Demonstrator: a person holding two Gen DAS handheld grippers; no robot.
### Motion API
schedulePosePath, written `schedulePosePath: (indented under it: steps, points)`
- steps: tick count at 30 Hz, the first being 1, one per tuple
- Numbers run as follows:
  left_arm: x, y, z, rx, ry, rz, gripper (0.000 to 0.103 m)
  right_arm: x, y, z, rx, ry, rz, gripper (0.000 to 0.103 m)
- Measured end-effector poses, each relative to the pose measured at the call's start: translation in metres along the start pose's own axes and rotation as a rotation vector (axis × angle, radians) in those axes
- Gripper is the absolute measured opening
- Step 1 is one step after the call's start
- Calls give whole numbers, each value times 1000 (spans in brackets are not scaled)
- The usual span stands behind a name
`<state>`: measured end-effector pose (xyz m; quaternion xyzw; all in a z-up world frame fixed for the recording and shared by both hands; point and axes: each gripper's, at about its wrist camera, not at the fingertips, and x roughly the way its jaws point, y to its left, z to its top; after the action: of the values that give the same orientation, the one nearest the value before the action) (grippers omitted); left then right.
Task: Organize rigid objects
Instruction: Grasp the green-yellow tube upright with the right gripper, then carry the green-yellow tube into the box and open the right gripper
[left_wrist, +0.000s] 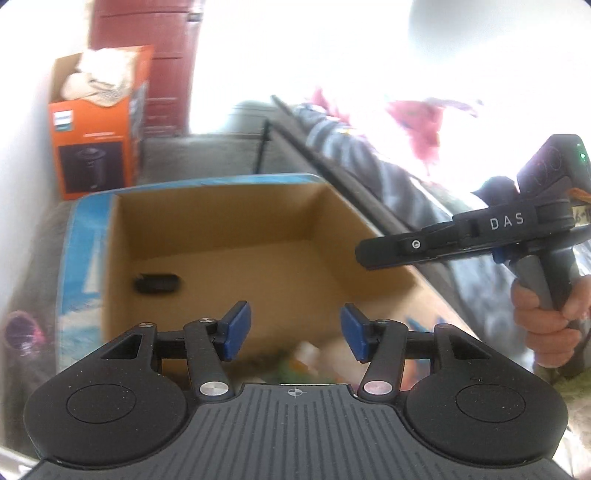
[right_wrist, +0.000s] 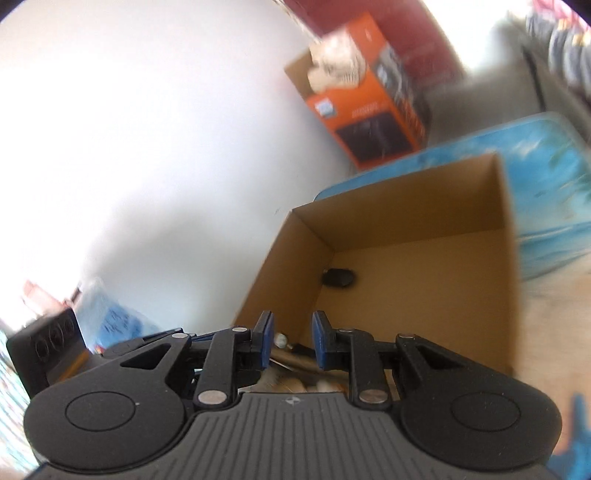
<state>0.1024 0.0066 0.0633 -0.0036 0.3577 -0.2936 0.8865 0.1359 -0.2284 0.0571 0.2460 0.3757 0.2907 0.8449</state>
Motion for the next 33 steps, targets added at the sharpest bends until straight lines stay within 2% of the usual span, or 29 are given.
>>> schedulePosePath:
  steps: [2,5,10,11,14,20,23,26,28,31,33]
  points:
    - [4,-15,-15,24,7,-23,54,-13,0,-22,-40,-28,-49,26]
    - [21,-37,-37,50,55,-44,54,-14,-6,-52,-49,-25,-101,30]
    - [60,-65,-65,111,132,9,52,2,-29,-83,-11,-1,-164,32]
    - [67,-68,-67,119,143,27,50,7,-31,-85,-4,0,-163,33]
    - [82,-71,-70,111,165,47,45,12,-36,-93,7,2,-151,47]
    - [91,-70,-72,118,184,104,35,32,-42,-94,4,10,-123,48]
    - [95,-66,-70,119,195,121,33,41,-45,-95,-14,14,-122,47]
    - [99,-66,-70,117,207,134,32,48,-48,-95,-16,20,-112,41]
    - [102,-67,-71,118,210,143,31,51,-49,-96,-25,25,-113,30]
    - [106,-71,-75,121,208,160,27,50,-47,-98,-36,23,-108,20]
    - [105,-72,-75,123,197,169,25,47,-45,-100,-46,12,-110,18]
